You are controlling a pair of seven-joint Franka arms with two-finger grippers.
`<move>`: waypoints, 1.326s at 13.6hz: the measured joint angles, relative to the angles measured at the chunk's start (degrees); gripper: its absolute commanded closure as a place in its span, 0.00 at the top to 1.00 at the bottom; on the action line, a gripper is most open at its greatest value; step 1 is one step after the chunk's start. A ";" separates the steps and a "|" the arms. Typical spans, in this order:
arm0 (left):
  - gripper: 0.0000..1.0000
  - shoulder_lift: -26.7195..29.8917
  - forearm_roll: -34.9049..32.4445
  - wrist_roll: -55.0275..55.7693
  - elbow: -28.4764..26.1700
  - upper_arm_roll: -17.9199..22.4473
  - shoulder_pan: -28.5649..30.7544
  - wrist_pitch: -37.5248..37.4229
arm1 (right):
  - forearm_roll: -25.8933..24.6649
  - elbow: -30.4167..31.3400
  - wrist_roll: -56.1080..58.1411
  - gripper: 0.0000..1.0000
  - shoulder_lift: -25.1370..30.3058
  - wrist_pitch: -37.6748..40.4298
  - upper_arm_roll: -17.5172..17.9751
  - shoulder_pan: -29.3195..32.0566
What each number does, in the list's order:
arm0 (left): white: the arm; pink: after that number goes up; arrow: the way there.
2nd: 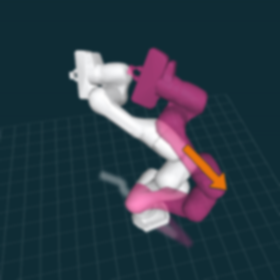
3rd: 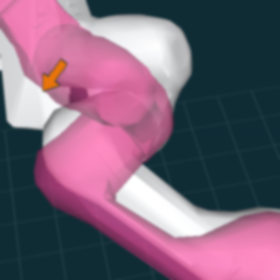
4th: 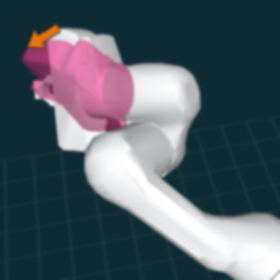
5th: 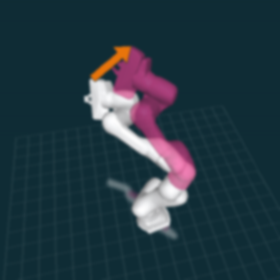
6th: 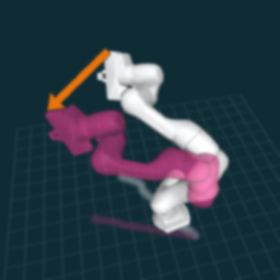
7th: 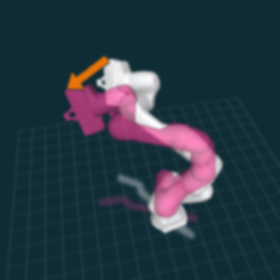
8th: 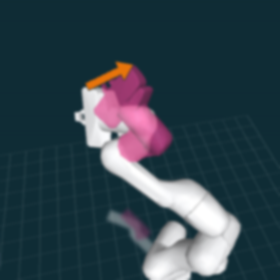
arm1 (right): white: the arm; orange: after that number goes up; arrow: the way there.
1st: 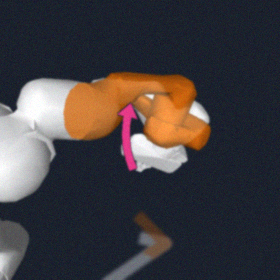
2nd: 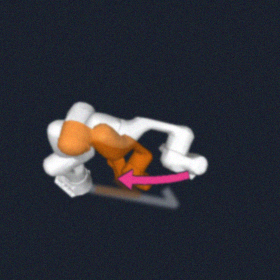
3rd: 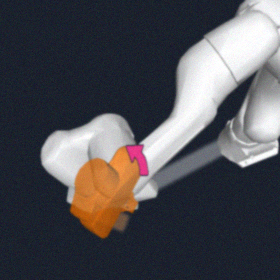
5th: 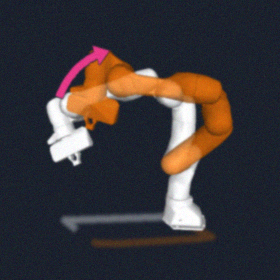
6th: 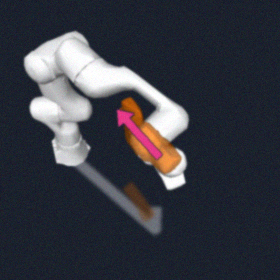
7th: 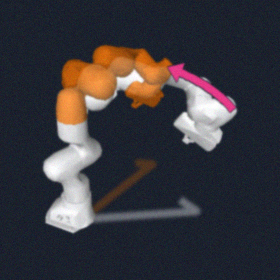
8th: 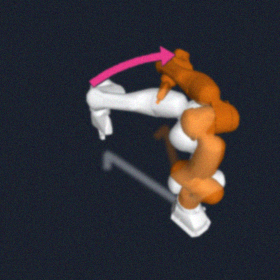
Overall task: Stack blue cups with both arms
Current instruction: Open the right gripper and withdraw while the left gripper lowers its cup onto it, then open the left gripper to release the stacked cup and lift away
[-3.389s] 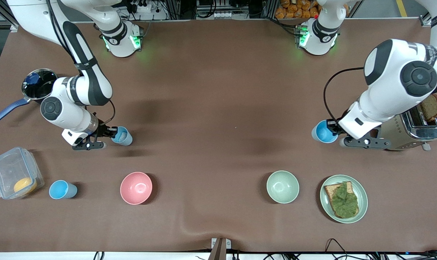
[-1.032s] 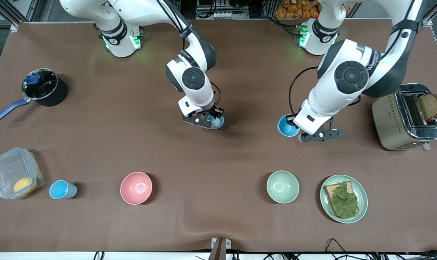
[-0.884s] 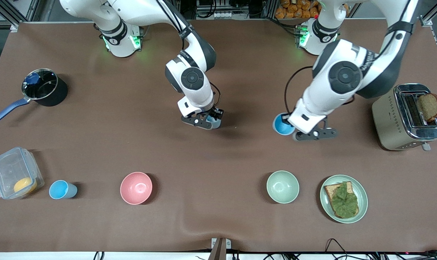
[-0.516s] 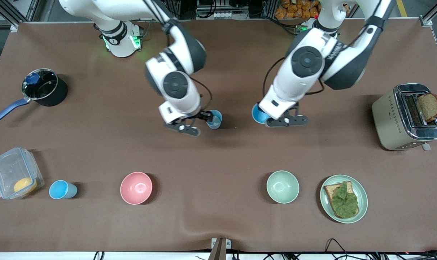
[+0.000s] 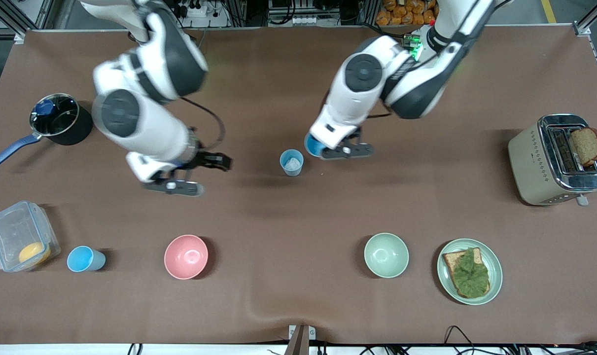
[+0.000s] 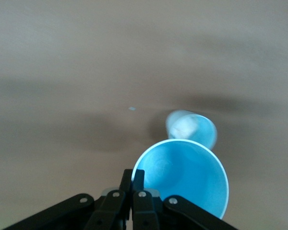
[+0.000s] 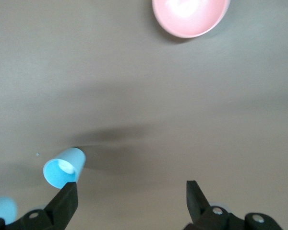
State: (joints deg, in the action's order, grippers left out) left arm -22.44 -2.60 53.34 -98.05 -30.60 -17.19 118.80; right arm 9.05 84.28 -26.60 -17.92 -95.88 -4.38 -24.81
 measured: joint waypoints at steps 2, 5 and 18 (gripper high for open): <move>0.00 -2.47 -0.93 4.40 -0.05 0.15 -2.56 4.07 | -0.06 0.06 5.29 1.00 2.99 2.92 -0.02 4.09; 0.00 -5.47 -5.02 9.42 -0.05 0.20 -3.98 7.85 | -0.16 0.58 13.87 1.00 6.79 5.75 -0.03 10.51; 1.00 -11.00 -10.32 9.95 0.05 1.57 -4.12 14.37 | -0.26 2.81 27.07 1.00 15.32 13.03 0.07 22.85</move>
State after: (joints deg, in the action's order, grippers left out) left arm -33.44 -12.92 63.28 -98.00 -29.03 -21.31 133.17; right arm 8.79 87.08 0.47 -2.60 -82.85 -4.31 -1.96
